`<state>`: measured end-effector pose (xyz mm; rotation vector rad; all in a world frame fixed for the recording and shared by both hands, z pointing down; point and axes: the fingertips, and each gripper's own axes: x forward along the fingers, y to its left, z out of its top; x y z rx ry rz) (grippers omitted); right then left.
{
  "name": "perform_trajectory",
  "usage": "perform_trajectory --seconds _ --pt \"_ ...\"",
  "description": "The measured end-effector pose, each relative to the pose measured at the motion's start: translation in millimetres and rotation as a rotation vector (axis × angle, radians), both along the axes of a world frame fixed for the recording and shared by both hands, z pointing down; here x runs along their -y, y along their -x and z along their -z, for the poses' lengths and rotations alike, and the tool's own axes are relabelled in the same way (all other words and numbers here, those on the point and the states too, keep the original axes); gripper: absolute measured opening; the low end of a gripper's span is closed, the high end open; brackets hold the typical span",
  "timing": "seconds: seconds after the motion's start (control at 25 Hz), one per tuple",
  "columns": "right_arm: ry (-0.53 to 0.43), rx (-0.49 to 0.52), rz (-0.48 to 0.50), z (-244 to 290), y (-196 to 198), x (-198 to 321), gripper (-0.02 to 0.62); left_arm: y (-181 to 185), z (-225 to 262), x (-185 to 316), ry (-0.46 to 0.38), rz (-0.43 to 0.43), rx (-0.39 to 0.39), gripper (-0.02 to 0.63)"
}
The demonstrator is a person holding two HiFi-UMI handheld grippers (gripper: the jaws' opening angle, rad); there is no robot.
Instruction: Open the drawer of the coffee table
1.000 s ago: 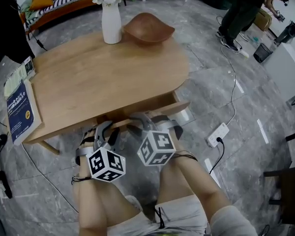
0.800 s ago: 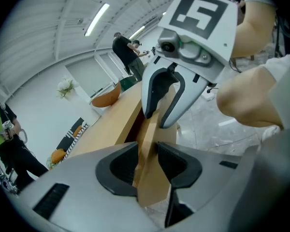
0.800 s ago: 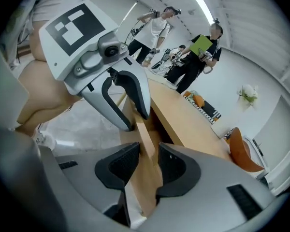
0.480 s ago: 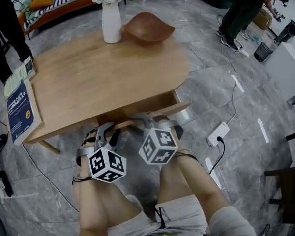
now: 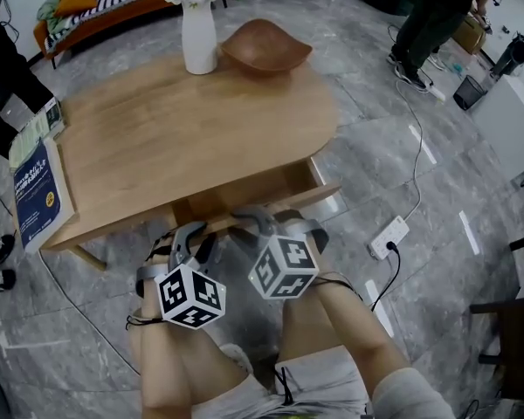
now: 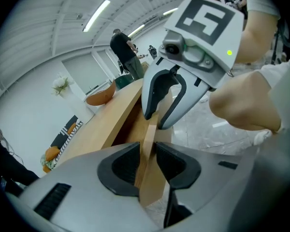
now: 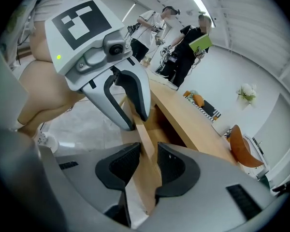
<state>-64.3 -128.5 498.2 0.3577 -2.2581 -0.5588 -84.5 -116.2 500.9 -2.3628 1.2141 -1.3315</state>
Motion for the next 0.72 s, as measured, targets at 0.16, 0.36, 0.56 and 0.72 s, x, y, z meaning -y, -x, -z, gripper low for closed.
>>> perform_trajectory --seconds 0.16,0.36,0.56,0.72 --pt "0.007 0.015 -0.013 1.5 -2.5 -1.7 0.123 -2.6 1.3 -2.4 -0.003 -0.012 0.008 0.109" --pt "0.017 0.029 -0.021 2.4 -4.9 -8.0 0.123 -5.2 1.5 -8.8 0.015 -0.022 -0.010 0.107" --pt "0.022 0.037 -0.032 2.4 -6.5 -10.2 0.123 -6.9 1.4 -11.6 0.019 -0.029 -0.011 0.105" --pt "0.025 0.041 -0.040 2.0 -7.1 -12.6 0.123 -7.5 1.3 -14.0 0.023 -0.039 -0.014 0.103"
